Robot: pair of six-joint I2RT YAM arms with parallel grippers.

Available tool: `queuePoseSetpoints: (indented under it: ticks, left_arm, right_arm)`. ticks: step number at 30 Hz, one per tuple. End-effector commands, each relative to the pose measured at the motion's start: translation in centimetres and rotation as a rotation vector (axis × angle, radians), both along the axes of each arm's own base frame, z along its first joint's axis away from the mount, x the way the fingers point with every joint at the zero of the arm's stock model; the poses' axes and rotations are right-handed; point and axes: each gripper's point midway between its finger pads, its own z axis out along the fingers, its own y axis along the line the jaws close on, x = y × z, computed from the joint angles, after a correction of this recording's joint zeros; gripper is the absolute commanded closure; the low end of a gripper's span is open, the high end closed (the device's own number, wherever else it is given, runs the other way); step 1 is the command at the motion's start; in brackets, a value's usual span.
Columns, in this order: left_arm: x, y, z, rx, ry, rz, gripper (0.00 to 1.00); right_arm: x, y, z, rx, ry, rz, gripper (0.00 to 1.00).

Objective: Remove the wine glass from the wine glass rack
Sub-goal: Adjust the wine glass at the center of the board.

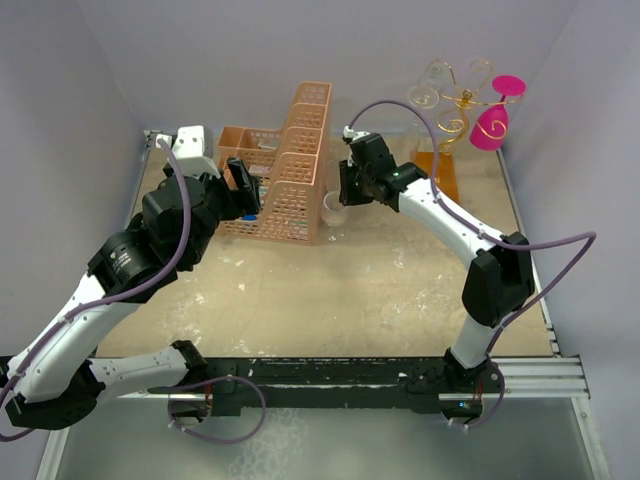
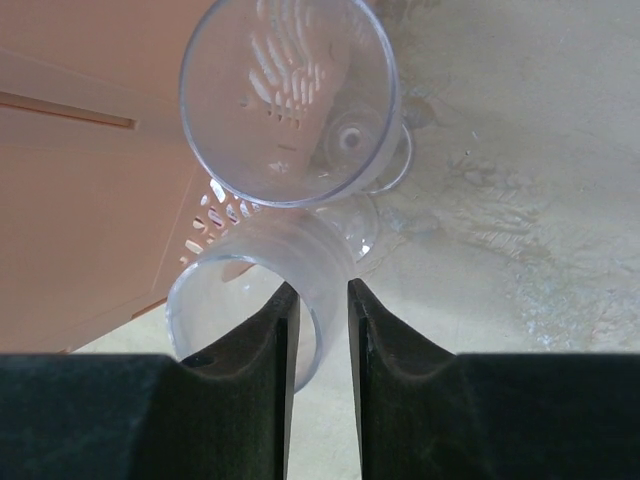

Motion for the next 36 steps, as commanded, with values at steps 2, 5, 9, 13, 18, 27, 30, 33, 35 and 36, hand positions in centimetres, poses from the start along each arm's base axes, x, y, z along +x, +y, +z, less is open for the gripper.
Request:
queuePoseSetpoints:
  ticks: [2, 5, 9, 13, 18, 27, 30, 33, 35, 36]
  left_arm:
    - [0.1, -0.2, 0.8, -0.045, -0.025, -0.001, 0.27]
    - [0.1, -0.2, 0.7, -0.045, -0.023, 0.000, 0.26]
    - [0.1, -0.2, 0.7, -0.050, -0.025, 0.001, 0.26]
    - [0.1, -0.2, 0.6, -0.049, -0.023, 0.000, 0.26]
    - [0.3, -0.4, 0.4, -0.048, -0.019, -0.001, 0.26]
    - [0.3, -0.4, 0.4, -0.045, -0.018, 0.000, 0.26]
    - [0.3, -0.4, 0.5, -0.043, -0.018, 0.002, 0.26]
    - [0.4, -0.4, 0.4, -0.042, -0.019, 0.003, 0.26]
    - [0.4, -0.4, 0.4, -0.041, -0.018, 0.003, 0.26]
    - [0.4, -0.4, 0.4, -0.041, -0.018, 0.003, 0.26]
  right_arm:
    - [1.2, -0.1, 1.7, -0.021, -0.057, -0.027, 0.77]
    - [1.2, -0.3, 2.0, -0.028, -0.059, -0.028, 0.84]
    - [1.0, -0.1, 3.2, -0.019, -0.068, -0.011, 0.90]
    - [0.8, -0.6, 4.4, -0.034, -0.075, -0.018, 0.94]
    - [0.4, -0.6, 4.5, -0.042, -0.060, -0.002, 0.94]
    - [0.9, -1.4, 2.9, -0.110, -0.040, -0.042, 0.93]
    - [1.1, -1.4, 2.6, -0.128, -0.035, -0.058, 0.92]
    - [1.2, -1.4, 2.2, -0.152, -0.033, -0.075, 0.91]
    - [1.2, -1.5, 2.2, -0.164, -0.034, -0.086, 0.89]
    - [1.2, -1.3, 2.3, -0.161, -0.035, -0.081, 0.87]
